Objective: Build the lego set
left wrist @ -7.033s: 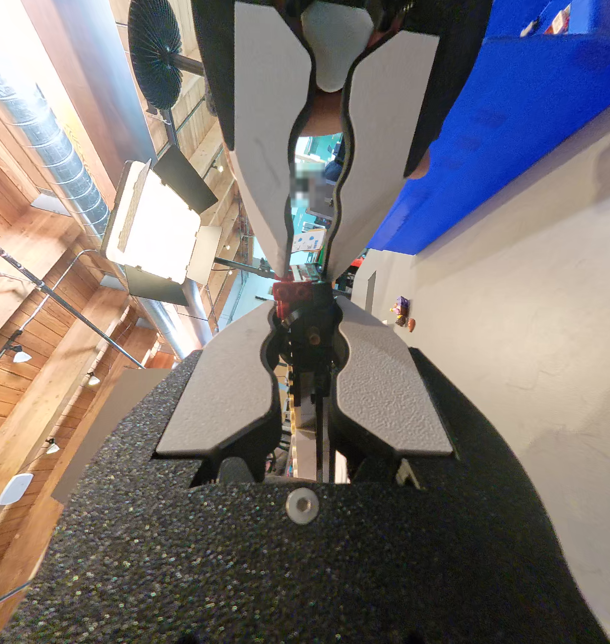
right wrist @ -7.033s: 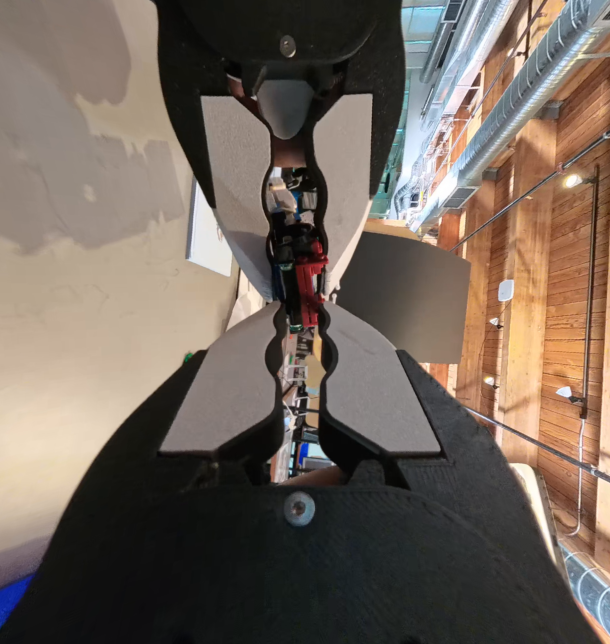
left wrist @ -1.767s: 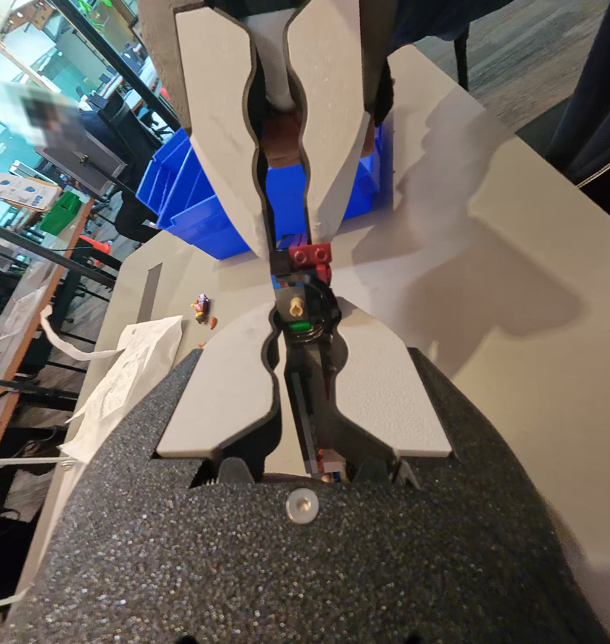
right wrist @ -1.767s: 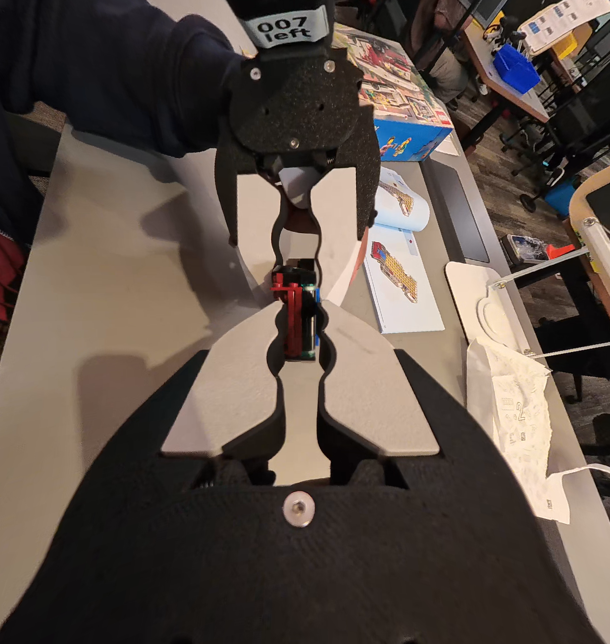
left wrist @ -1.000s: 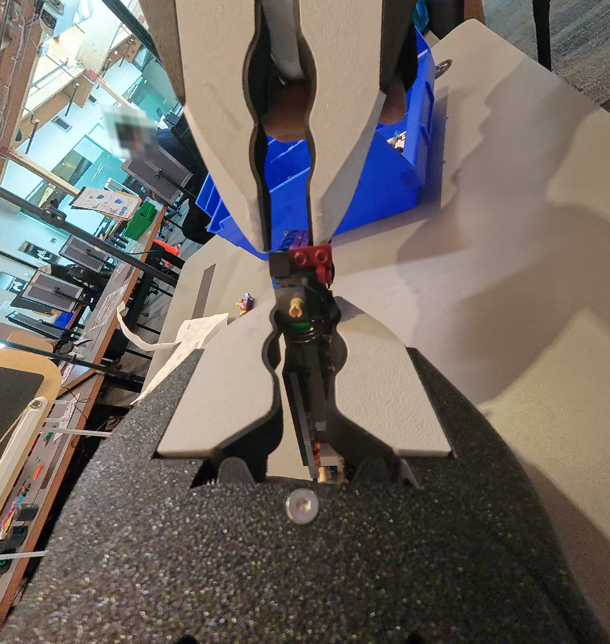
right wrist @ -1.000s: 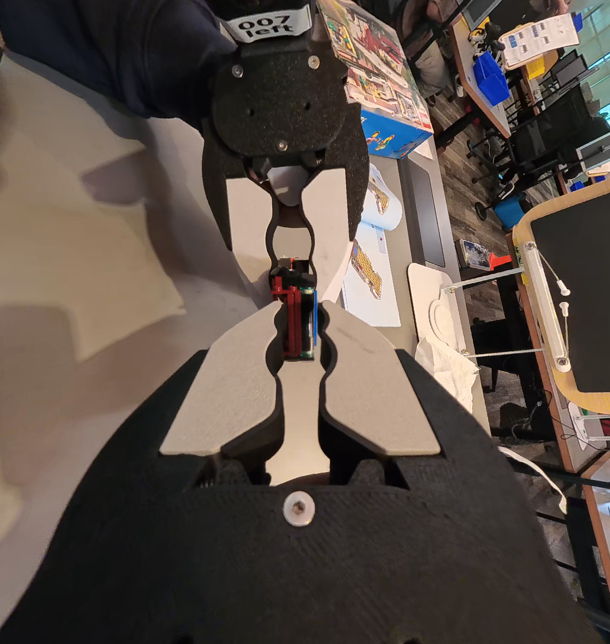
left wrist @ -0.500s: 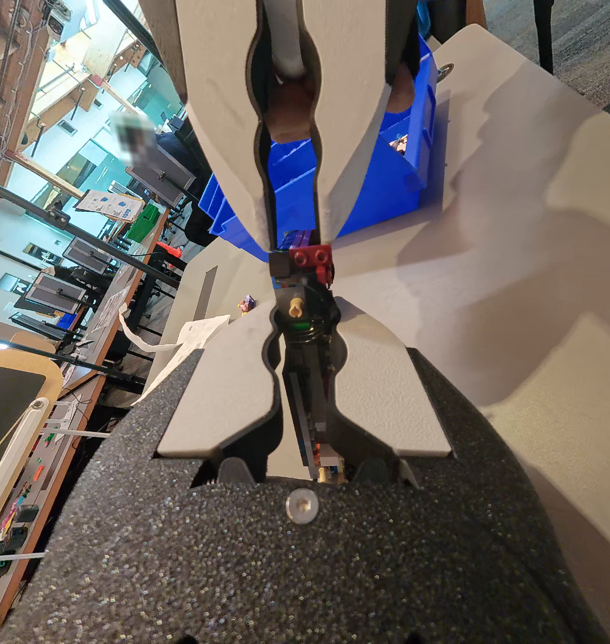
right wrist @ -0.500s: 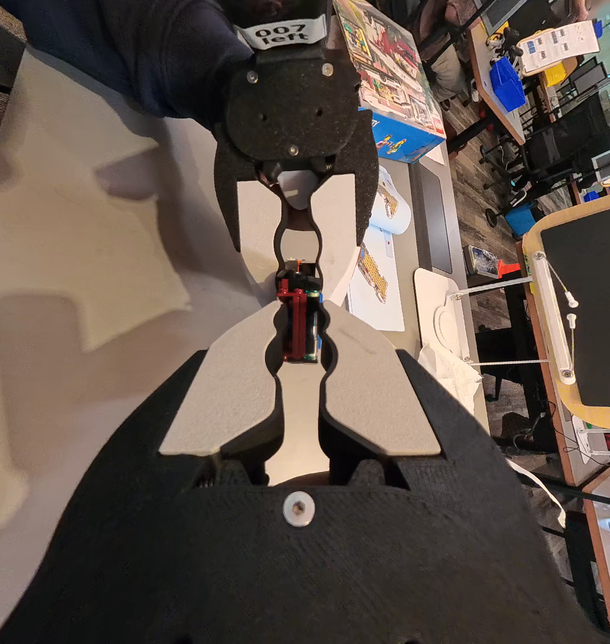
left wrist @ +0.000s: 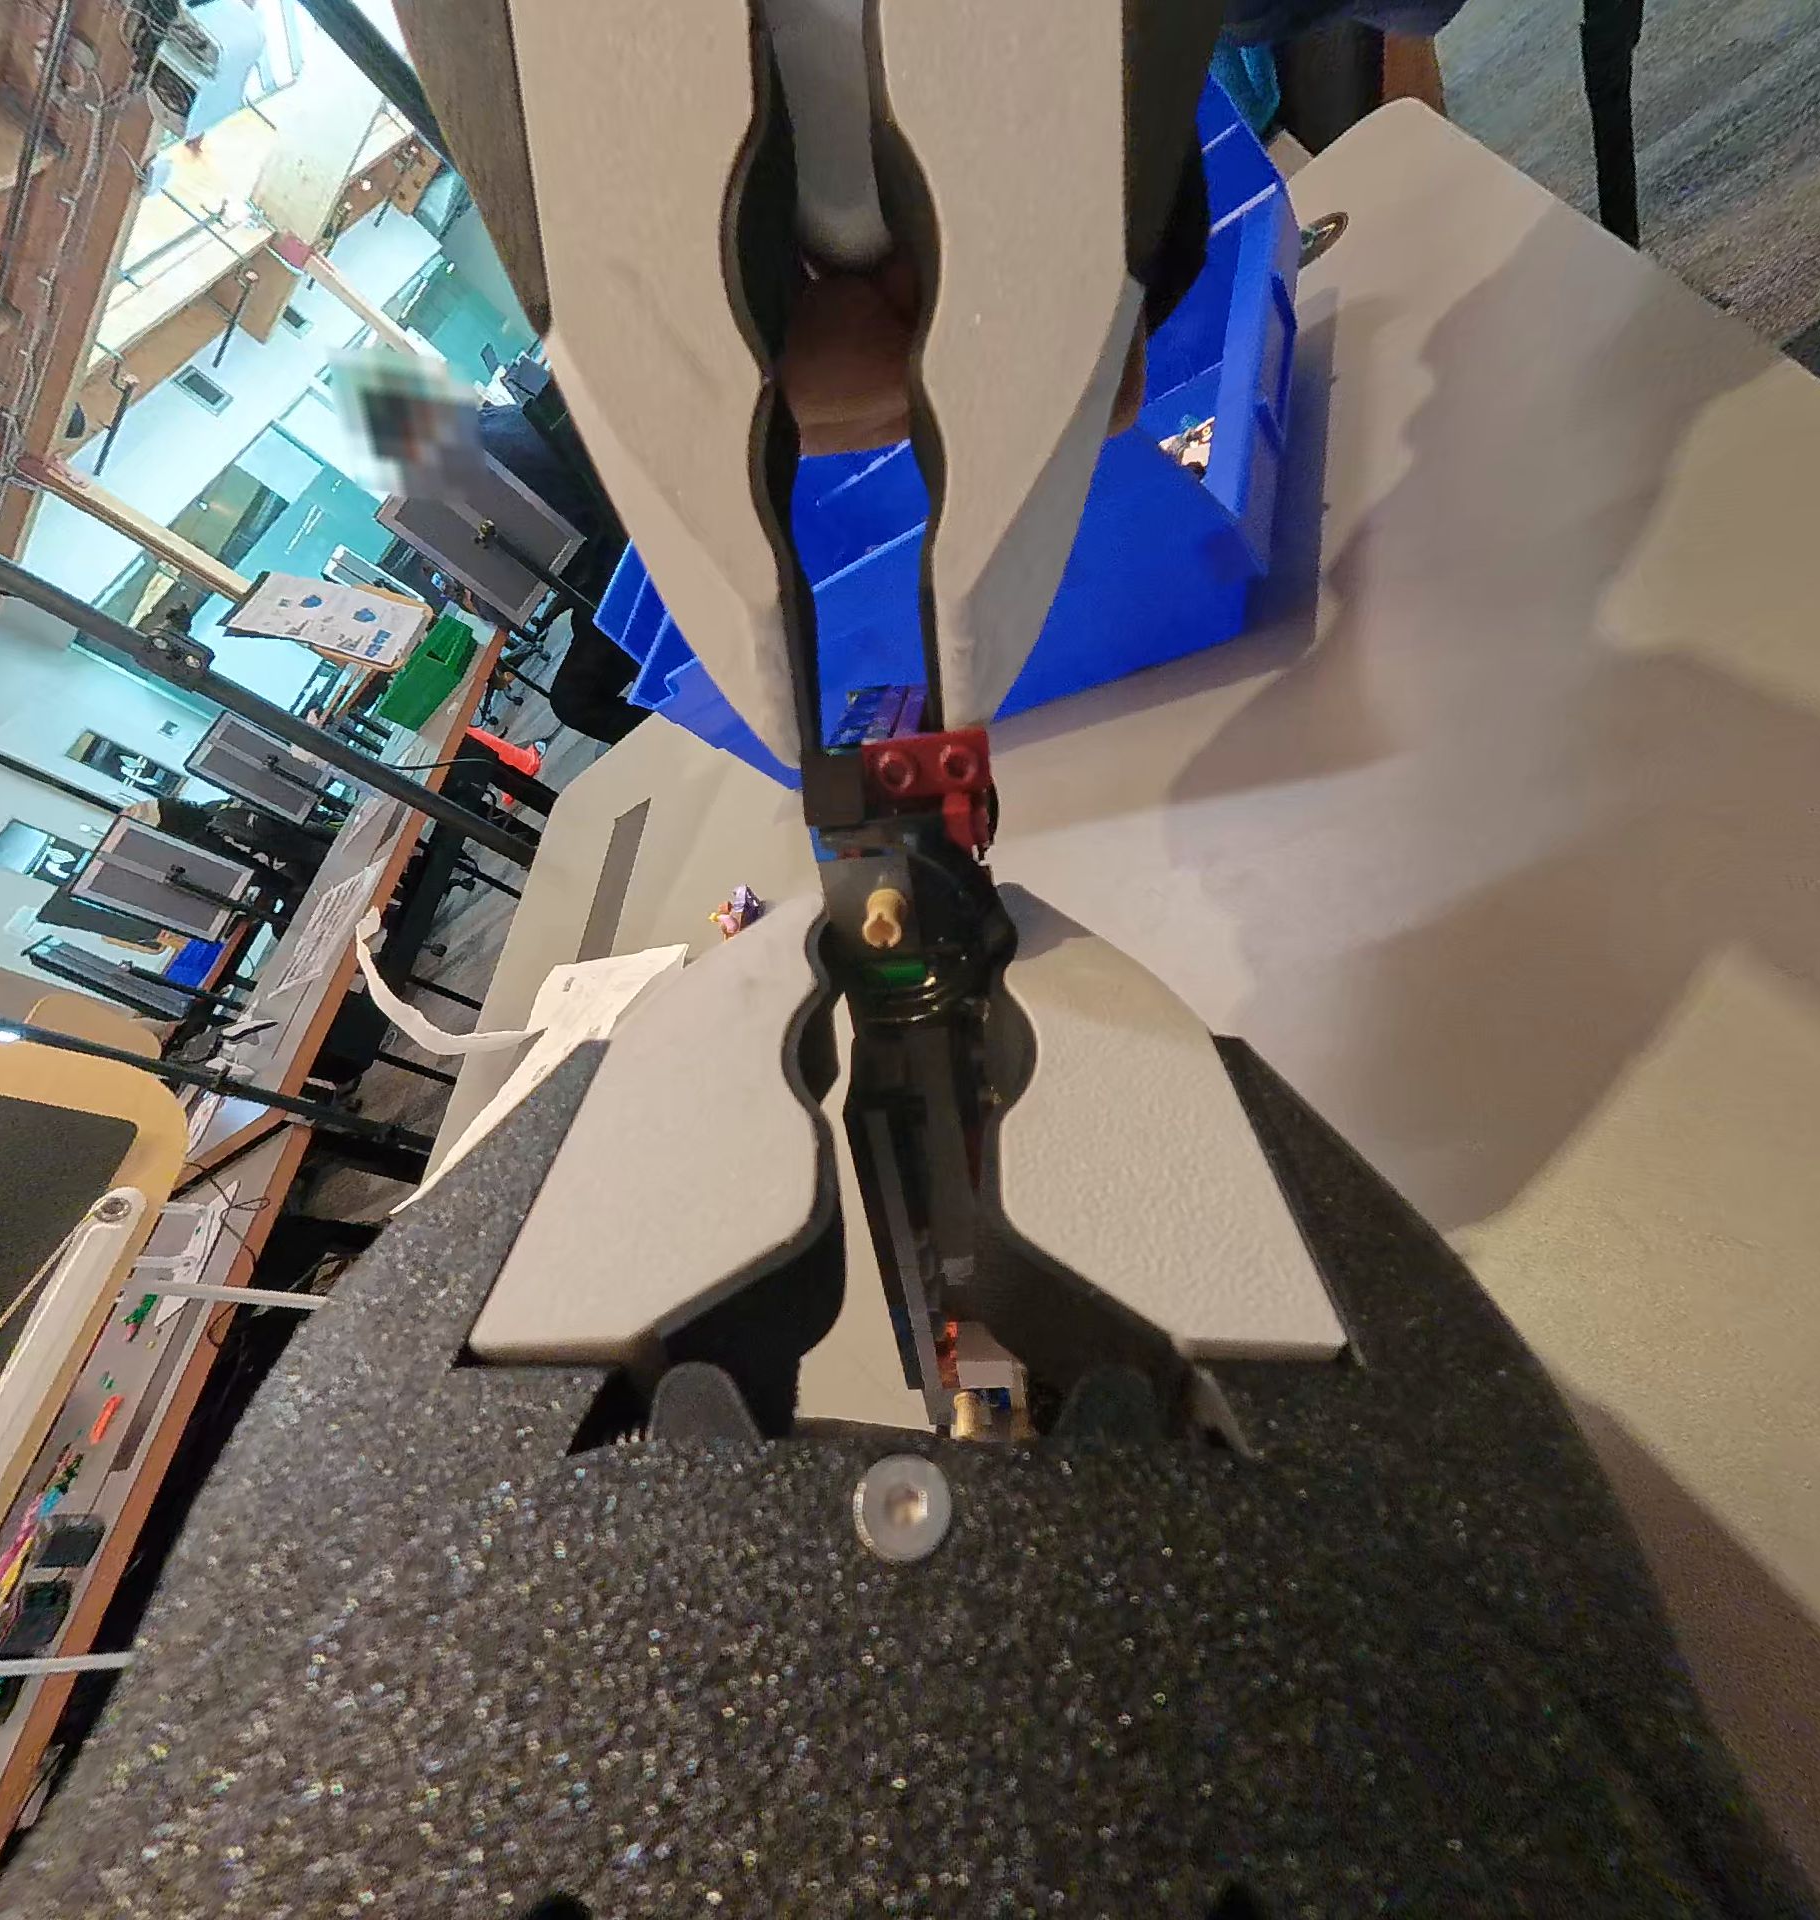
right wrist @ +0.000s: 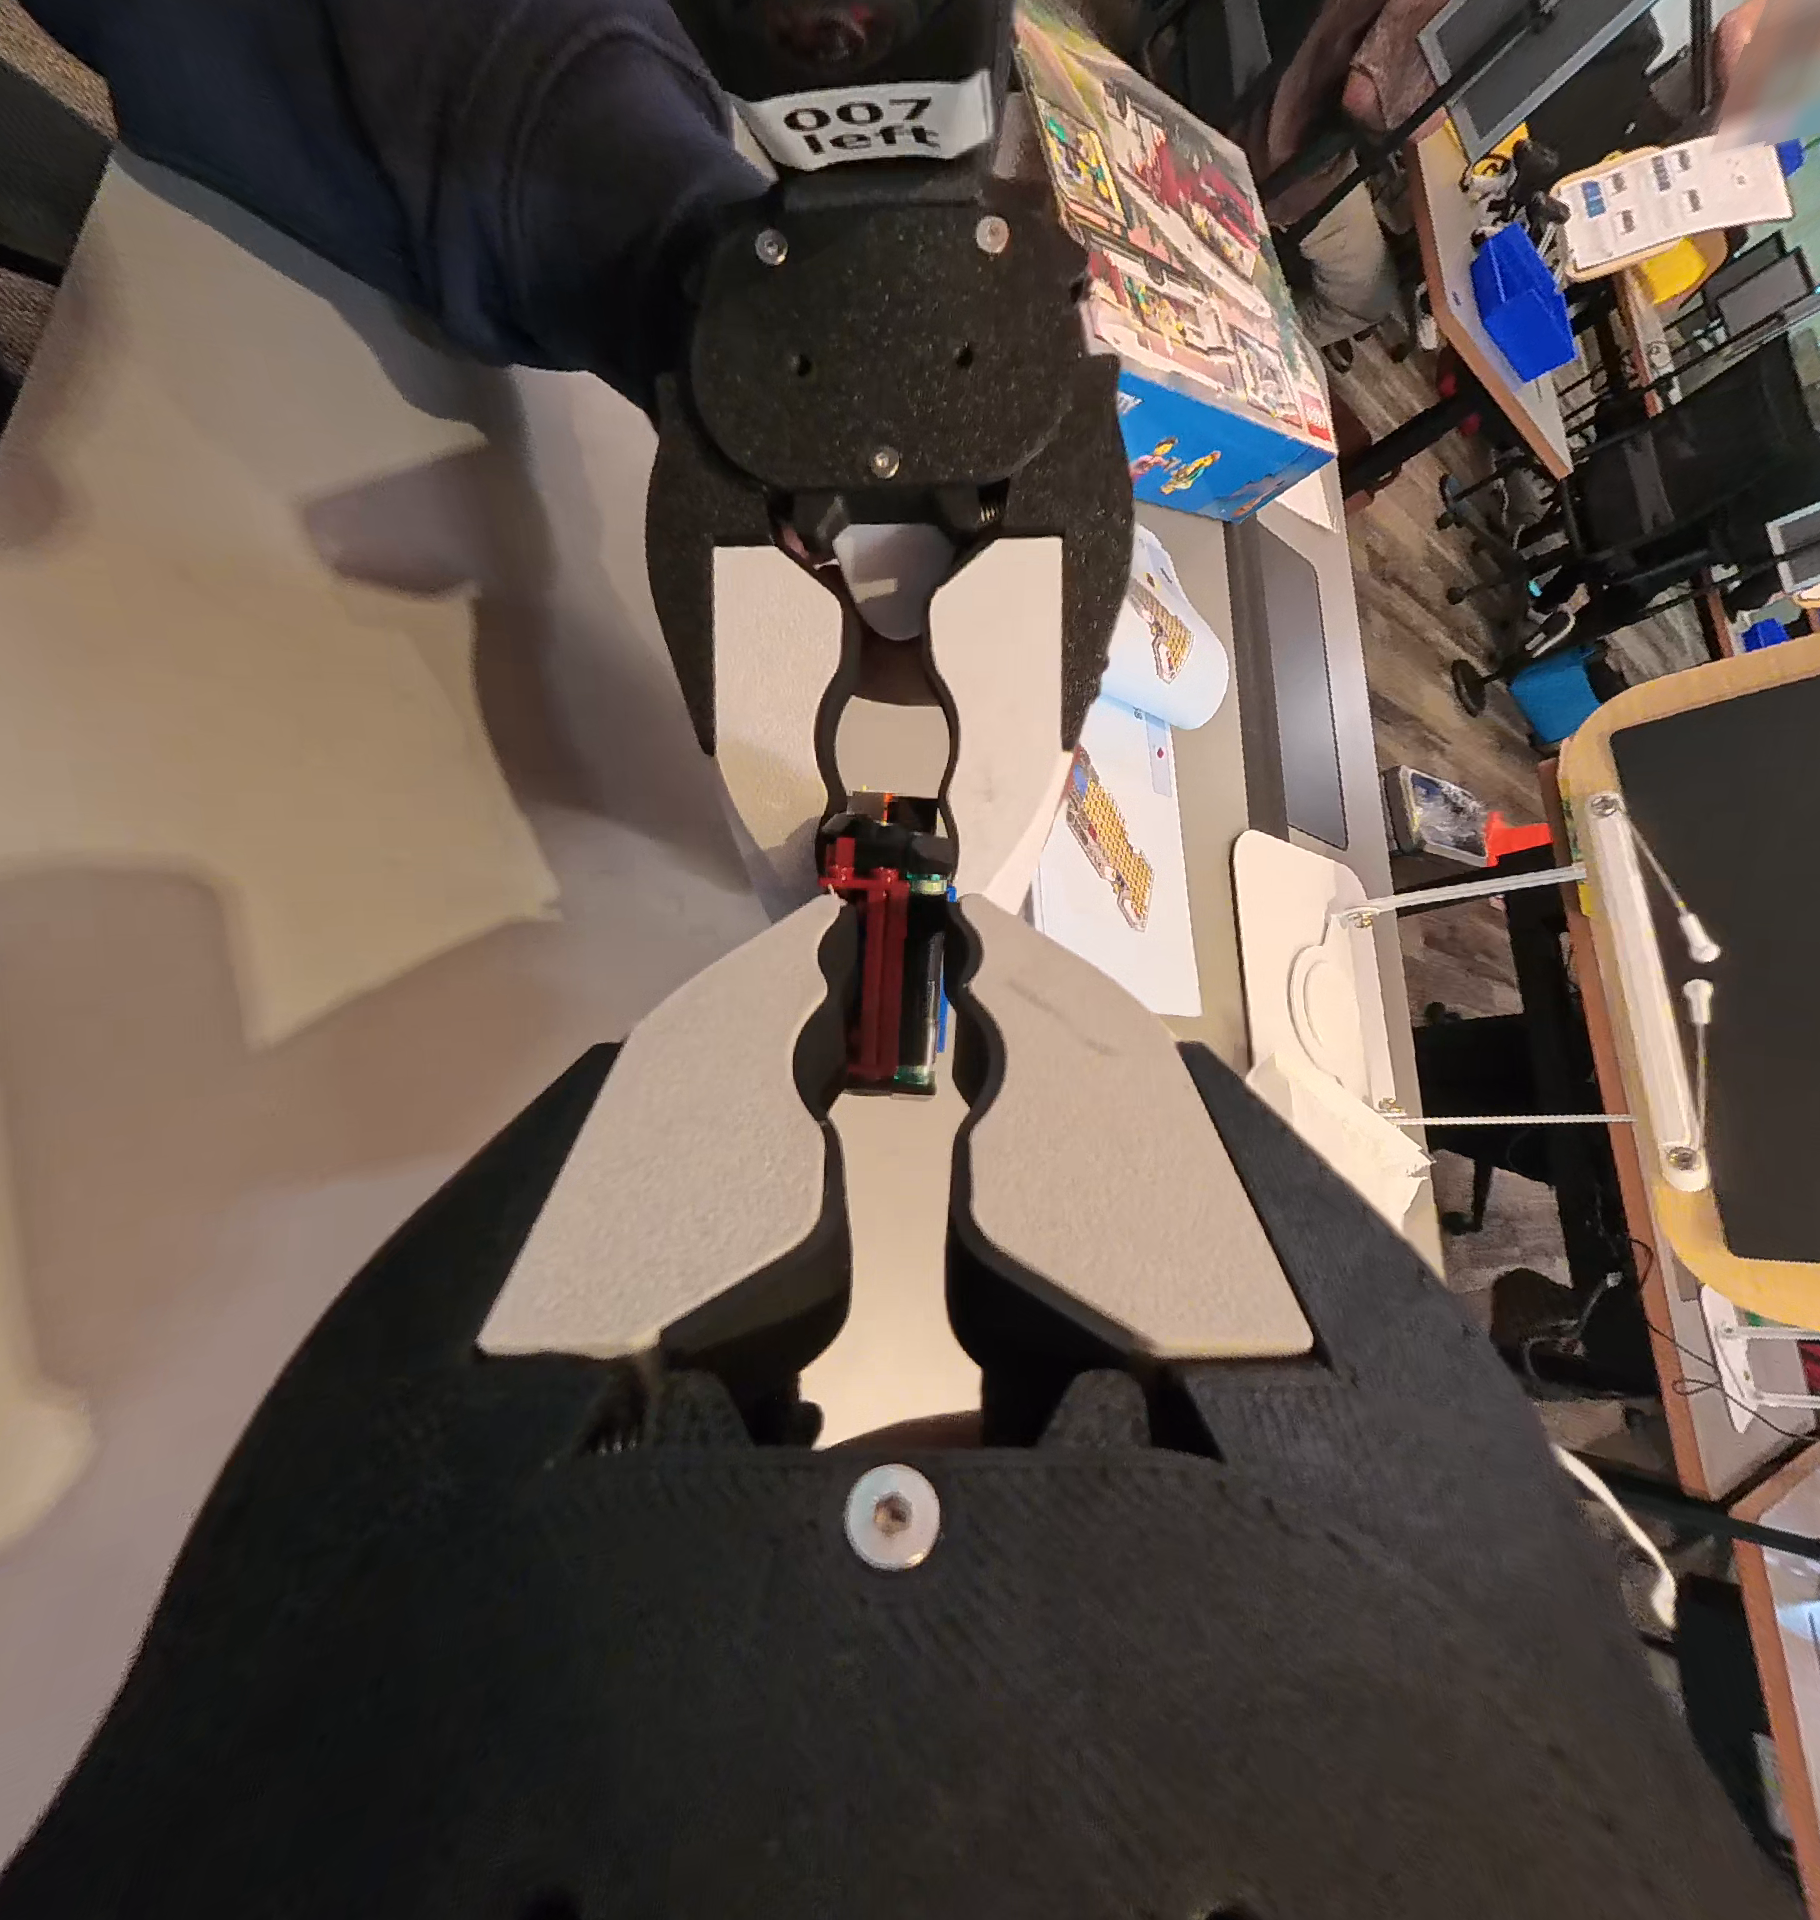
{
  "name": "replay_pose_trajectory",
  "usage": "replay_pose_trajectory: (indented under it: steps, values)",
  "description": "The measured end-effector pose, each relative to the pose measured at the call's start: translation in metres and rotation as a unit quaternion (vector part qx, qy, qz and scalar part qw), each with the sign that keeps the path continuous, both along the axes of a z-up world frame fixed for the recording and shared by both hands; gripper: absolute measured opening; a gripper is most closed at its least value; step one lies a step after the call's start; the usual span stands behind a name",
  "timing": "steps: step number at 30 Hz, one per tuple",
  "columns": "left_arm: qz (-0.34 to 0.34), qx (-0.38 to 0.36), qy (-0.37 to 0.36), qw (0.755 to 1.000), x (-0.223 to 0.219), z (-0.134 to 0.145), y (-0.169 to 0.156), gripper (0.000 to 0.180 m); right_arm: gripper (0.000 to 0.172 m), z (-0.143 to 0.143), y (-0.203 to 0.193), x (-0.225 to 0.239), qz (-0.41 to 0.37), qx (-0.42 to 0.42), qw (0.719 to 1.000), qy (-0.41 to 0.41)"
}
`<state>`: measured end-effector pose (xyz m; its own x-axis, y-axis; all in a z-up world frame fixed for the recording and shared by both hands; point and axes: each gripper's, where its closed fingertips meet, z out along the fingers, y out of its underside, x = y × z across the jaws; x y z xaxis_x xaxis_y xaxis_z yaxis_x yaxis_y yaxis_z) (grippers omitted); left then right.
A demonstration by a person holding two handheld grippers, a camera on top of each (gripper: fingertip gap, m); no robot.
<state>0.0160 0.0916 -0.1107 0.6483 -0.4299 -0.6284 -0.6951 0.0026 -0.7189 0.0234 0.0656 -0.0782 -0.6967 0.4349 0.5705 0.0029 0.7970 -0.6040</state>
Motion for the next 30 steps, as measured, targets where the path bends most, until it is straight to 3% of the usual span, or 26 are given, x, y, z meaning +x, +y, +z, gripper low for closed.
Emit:
replay_pose_trajectory:
  steps: [24,30]
  values:
    - [-0.002,0.002,0.006,1.000,0.0003,0.0007,-0.0004,0.025,0.014,0.0006,-0.0003,0.0003,0.003,0.014,1.000,-0.002]
    - [0.015,0.007,0.000,1.000,-0.0082,0.0008,0.0012,0.025,0.015,0.0083,0.0085,-0.0009,-0.029,0.011,0.999,0.016]
